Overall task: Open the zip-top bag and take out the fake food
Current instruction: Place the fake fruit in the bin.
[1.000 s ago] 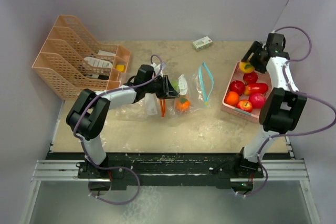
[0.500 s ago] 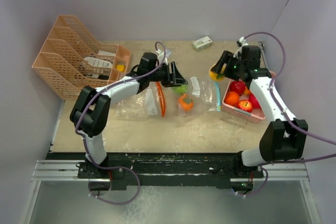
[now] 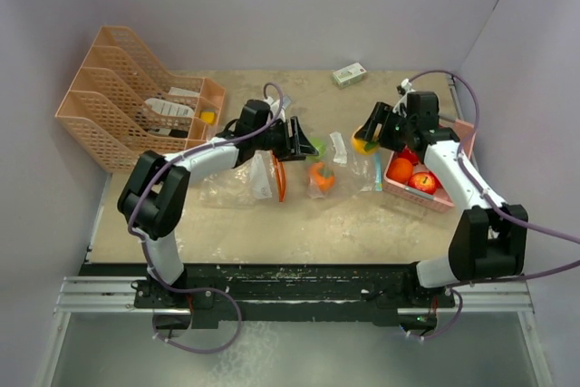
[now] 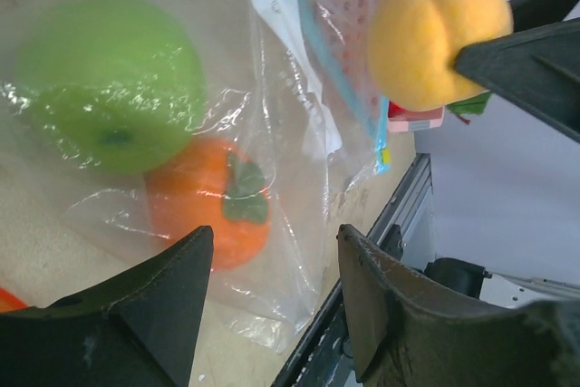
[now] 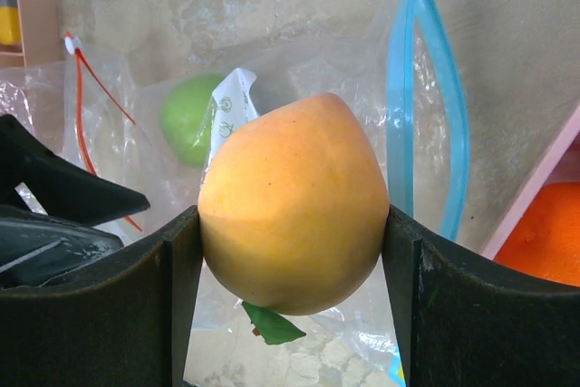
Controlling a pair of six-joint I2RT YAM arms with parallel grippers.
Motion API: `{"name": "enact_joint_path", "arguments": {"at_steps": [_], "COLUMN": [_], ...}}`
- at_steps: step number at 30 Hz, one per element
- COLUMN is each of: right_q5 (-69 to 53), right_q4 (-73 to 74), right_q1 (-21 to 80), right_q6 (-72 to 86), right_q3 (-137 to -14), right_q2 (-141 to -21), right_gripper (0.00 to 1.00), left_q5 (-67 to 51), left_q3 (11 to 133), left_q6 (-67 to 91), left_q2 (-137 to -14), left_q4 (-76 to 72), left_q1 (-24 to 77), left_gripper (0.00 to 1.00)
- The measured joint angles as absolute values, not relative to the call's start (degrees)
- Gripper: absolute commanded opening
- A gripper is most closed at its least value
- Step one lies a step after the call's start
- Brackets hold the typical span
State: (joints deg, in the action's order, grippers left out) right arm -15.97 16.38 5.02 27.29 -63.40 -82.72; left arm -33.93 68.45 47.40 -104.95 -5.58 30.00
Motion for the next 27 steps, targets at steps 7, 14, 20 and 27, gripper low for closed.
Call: {"name": "enact_joint_path", "arguments": {"at_steps": [7,14,20,27], "right_q5": [-14.5,-9.3,-3.9,-2.0], "right_q4": [17.8,19.2,22.2,25.1], "right_q1": [-1.2,-10.3,-13.4,-13.6], "right_q6": [27.0,27.0,26.3,24.6], "right_q3": [-71.4,-81.6,-86.8,-88.2], "right_q2": [-85.9,-96.3,-105.0,-107.0], "right_gripper": [0.01,0.01,0.27,1.00], "left_q5": [-33.3,-32.6,-32.6,-32.6], "left_q3": [67.6,64.5,61.3,60.3], "left_q6": [47.4,47.4,47.3,47.4], "left_q2": [-104.2,-99.5,-97.4,-97.4], "left_q4": [-4.5,-4.6,-4.5,-4.7], "left_q1": [30.0,30.0,29.6,28.6], "left_gripper": [0.62,0.63,0.63,0.64]}}
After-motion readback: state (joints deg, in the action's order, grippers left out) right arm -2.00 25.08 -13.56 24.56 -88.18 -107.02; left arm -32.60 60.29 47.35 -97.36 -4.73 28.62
